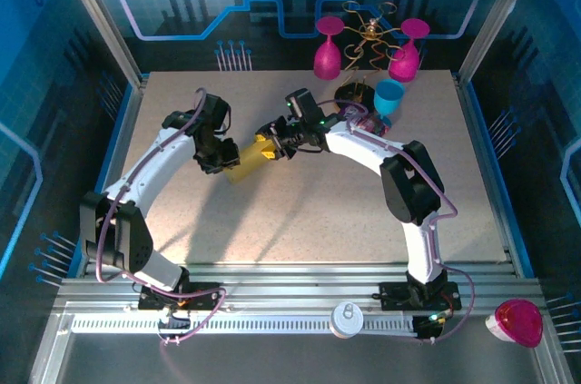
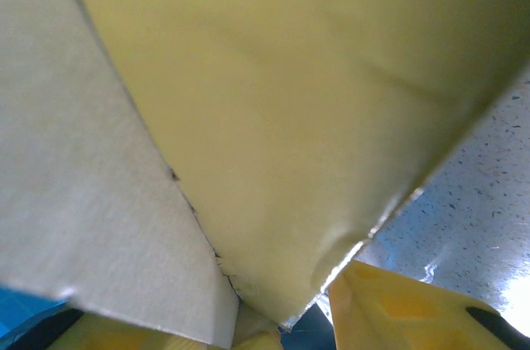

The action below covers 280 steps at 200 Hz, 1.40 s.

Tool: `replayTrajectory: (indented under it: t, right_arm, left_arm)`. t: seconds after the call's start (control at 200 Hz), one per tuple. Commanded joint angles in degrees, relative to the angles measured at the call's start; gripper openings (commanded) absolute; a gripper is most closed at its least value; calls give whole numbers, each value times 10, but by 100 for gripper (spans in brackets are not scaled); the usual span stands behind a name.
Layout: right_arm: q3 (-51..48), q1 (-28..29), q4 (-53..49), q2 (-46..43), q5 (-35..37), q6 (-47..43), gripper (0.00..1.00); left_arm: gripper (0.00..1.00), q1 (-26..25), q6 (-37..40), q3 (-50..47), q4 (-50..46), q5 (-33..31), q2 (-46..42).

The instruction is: Fold the paper box

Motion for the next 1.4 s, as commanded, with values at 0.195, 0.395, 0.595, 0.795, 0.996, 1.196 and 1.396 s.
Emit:
replayTrajectory:
  t: [0.195, 0.395, 0.595, 0.795, 0.996, 1.196, 1.396]
  right_arm:
    - [6, -1, -6, 10, -2, 5, 41]
    - [3, -2, -7, 7, -2, 5, 41]
    - [5, -1, -9, 6, -1, 4, 41]
    - [3, 0, -8, 5, -1, 3, 41]
    - [1, 0, -11, 3, -2, 1, 41]
    - [2, -1, -10, 4, -4, 2, 41]
    - [-2, -1, -9, 2, -3, 3, 41]
  left_arm:
    - [18, -2, 21, 7, -3, -18, 13]
    - [18, -2, 21, 6, 10, -19, 18]
    - [12, -2, 22, 6, 14, -25, 19]
    - [9, -2, 31, 4, 19, -29, 18]
    - [13, -3, 37, 8, 20, -23, 27]
    - [27, -3, 38, 18, 9, -27, 40]
    - [18, -4, 40, 32, 10, -31, 45]
